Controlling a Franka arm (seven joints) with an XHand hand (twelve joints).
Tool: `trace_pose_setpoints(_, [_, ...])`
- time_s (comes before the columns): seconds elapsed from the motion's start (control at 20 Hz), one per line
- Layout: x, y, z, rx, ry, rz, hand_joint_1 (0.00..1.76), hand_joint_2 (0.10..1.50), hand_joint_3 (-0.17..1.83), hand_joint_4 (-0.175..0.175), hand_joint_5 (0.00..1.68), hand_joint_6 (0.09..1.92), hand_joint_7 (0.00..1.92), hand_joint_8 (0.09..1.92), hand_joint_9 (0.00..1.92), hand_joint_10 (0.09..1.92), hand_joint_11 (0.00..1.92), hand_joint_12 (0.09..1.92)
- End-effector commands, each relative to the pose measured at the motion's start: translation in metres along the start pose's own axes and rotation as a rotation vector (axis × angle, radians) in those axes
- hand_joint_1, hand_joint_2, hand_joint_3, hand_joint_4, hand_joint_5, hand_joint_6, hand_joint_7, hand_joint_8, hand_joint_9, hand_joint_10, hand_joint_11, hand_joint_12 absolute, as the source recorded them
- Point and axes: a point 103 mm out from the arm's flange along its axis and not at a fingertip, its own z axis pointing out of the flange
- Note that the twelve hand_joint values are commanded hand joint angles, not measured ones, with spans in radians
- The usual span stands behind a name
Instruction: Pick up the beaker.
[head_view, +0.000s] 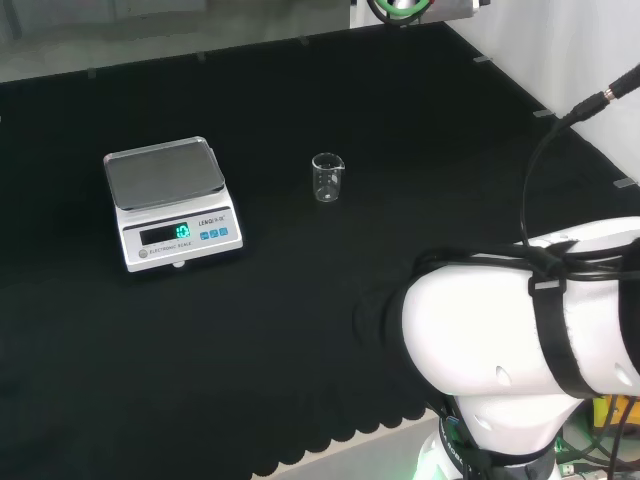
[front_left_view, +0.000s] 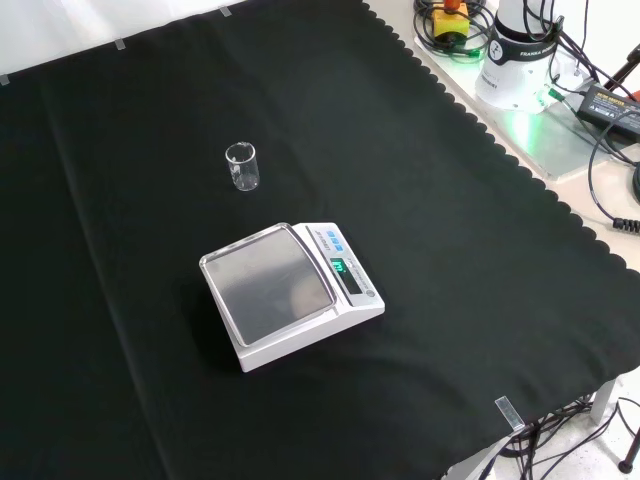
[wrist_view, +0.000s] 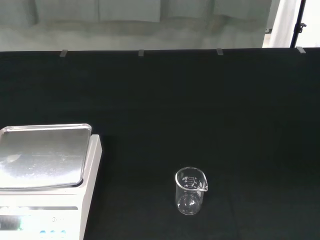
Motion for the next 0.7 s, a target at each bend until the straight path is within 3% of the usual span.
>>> trace_pose_setpoints(0.05, [0.000, 0.002, 0.001, -0.006, -0.009, -0.005, 0.10, 0.88, 0.49, -0.036, 0.12, 0.21, 0.01, 0.72, 0.00, 0.61, 0.02, 1.39])
trace_pose_setpoints(0.3, [-0.019, 0.010, 0.004, -0.018, 0.052, 0.001, 0.09, 0.95, 0.36, -0.037, 0.17, 0.09, 0.00, 0.73, 0.00, 0.59, 0.00, 1.45])
trace_pose_setpoints(0.35, [-0.022, 0.011, 0.005, -0.032, 0.062, -0.058, 0.09, 0.95, 0.35, -0.037, 0.17, 0.09, 0.00, 0.73, 0.00, 0.60, 0.00, 1.45])
trace_pose_setpoints(0.4, [-0.026, 0.012, 0.008, -0.038, 0.062, -0.079, 0.09, 0.96, 0.35, -0.037, 0.17, 0.09, 0.00, 0.73, 0.00, 0.60, 0.00, 1.46])
trace_pose_setpoints(0.55, [-0.034, 0.023, 0.021, -0.029, 0.038, -0.066, 0.09, 0.96, 0.34, -0.037, 0.18, 0.09, 0.00, 0.73, 0.00, 0.62, 0.00, 1.46])
trace_pose_setpoints(0.6, [-0.040, 0.027, 0.024, -0.046, 0.082, -0.029, 0.09, 0.96, 0.33, -0.036, 0.18, 0.09, 0.00, 0.73, 0.00, 0.62, 0.00, 1.47])
trace_pose_setpoints(0.65, [-0.042, 0.030, 0.027, -0.062, 0.085, -0.047, 0.09, 0.96, 0.33, -0.036, 0.18, 0.09, 0.00, 0.72, 0.00, 0.63, 0.00, 1.47])
trace_pose_setpoints(0.7, [-0.047, 0.034, 0.029, -0.070, 0.110, -0.014, 0.09, 0.96, 0.32, -0.036, 0.18, 0.09, 0.00, 0.72, 0.00, 0.63, 0.00, 1.47])
